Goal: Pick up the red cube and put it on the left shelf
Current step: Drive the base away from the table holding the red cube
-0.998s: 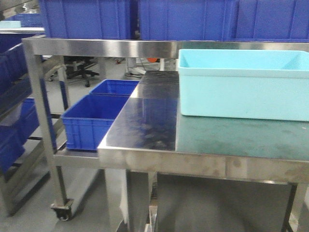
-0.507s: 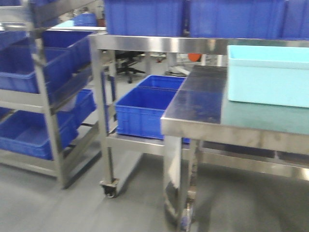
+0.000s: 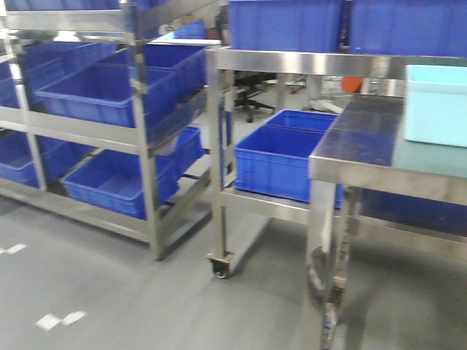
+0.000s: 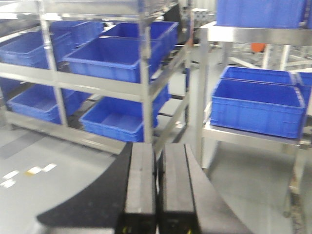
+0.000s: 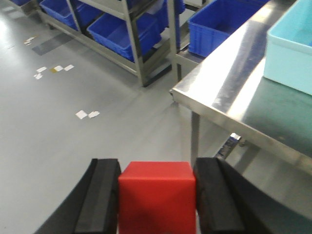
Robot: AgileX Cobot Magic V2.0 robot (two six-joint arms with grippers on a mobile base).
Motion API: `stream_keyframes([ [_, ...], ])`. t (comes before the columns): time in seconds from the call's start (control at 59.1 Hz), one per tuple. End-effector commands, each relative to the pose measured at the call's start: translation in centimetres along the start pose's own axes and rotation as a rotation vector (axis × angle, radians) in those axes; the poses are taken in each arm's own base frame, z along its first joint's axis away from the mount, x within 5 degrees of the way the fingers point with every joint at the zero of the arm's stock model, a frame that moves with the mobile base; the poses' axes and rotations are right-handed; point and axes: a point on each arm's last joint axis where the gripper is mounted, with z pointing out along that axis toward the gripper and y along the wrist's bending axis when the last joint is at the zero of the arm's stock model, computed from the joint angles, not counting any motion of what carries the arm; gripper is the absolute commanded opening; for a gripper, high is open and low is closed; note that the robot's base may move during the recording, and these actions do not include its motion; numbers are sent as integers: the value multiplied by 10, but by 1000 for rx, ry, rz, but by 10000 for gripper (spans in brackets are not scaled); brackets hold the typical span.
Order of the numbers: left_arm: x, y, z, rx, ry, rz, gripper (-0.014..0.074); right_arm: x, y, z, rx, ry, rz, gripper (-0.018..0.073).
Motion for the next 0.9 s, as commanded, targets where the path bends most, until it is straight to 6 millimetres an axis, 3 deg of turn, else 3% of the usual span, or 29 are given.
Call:
stream_keyframes([
  [0.0,-1,0,0,9,-81,-4,102,-13,1,-5,-6,-98,-7,54],
  [0.879,-1,0,0,9,-81,-4,102,-13,1,-5,-6,-98,-7,54],
])
